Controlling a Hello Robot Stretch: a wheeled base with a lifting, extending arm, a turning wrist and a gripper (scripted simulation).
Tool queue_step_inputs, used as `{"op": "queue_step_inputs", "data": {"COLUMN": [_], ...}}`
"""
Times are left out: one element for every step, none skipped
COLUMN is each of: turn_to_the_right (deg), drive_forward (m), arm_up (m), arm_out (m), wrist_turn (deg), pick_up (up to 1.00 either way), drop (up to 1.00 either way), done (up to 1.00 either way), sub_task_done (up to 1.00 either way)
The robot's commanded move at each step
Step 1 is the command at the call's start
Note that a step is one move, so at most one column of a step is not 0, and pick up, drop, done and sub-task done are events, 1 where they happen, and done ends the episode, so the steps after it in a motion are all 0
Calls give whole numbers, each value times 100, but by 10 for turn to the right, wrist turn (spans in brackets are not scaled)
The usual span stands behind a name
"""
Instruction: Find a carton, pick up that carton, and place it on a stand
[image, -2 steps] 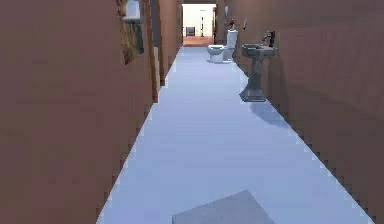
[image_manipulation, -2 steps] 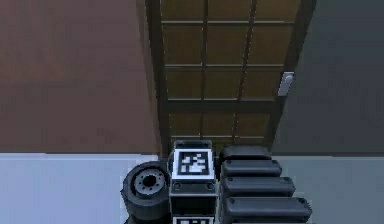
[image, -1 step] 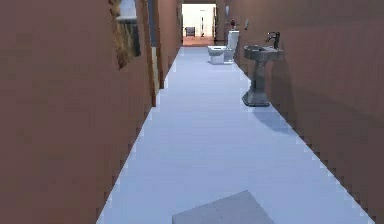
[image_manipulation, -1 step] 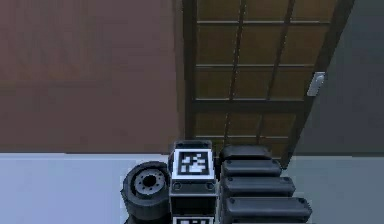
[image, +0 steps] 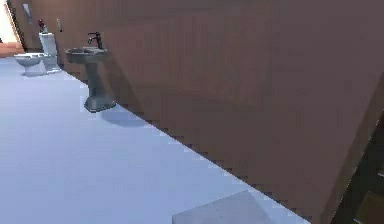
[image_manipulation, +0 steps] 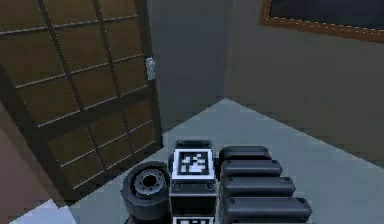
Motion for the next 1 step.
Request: {"op": "queue_step_inputs", "data": {"turn_to_the_right": [450], "drive_forward": [0], "arm_up": [0], "arm_out": [0], "wrist_turn": [0], "pick_up": [0], "drop": [0], "done": [0], "sub_task_done": [0]}}
